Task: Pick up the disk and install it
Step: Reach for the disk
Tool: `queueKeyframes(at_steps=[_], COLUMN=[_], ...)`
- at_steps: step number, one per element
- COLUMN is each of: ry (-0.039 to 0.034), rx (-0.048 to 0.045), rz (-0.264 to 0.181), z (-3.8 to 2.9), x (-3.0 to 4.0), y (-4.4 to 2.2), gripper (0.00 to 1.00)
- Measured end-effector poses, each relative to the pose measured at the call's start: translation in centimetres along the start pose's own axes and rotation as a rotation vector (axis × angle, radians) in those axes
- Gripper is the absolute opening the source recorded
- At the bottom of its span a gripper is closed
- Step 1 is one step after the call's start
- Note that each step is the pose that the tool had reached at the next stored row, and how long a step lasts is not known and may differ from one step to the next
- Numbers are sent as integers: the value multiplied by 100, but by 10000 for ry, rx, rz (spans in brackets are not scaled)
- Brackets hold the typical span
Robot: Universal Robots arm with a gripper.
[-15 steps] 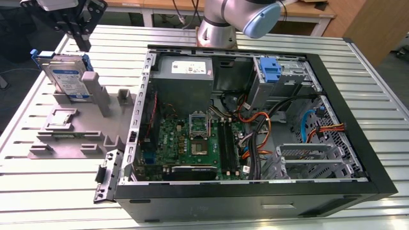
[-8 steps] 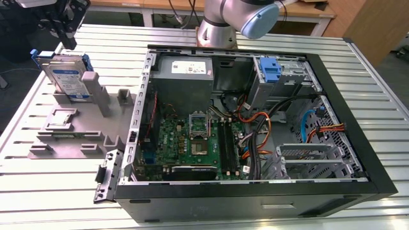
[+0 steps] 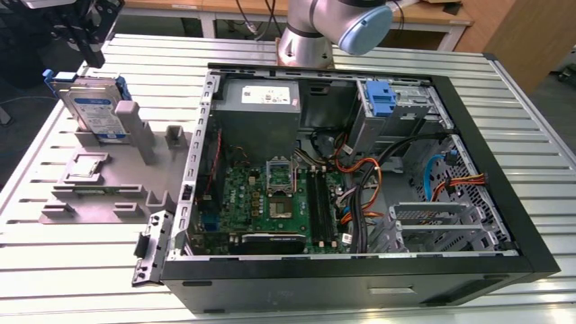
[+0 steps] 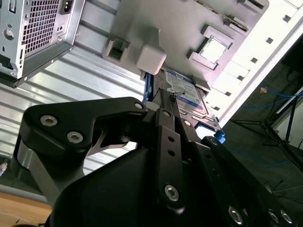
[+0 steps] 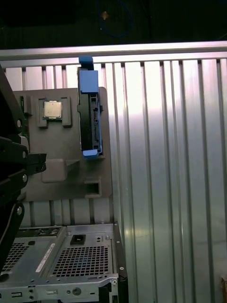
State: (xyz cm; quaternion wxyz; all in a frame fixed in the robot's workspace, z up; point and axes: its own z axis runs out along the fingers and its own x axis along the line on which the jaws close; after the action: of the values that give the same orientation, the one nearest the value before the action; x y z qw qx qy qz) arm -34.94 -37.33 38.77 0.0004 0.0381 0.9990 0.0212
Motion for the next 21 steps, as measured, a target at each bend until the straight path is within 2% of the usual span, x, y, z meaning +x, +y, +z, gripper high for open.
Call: queueKeyframes(at_steps=[10,21], ry=[0,5], rx=[0,0], rz=[0,0], z=[1,2], x=[26,106], y=[-2,-5], gripper=[11,11])
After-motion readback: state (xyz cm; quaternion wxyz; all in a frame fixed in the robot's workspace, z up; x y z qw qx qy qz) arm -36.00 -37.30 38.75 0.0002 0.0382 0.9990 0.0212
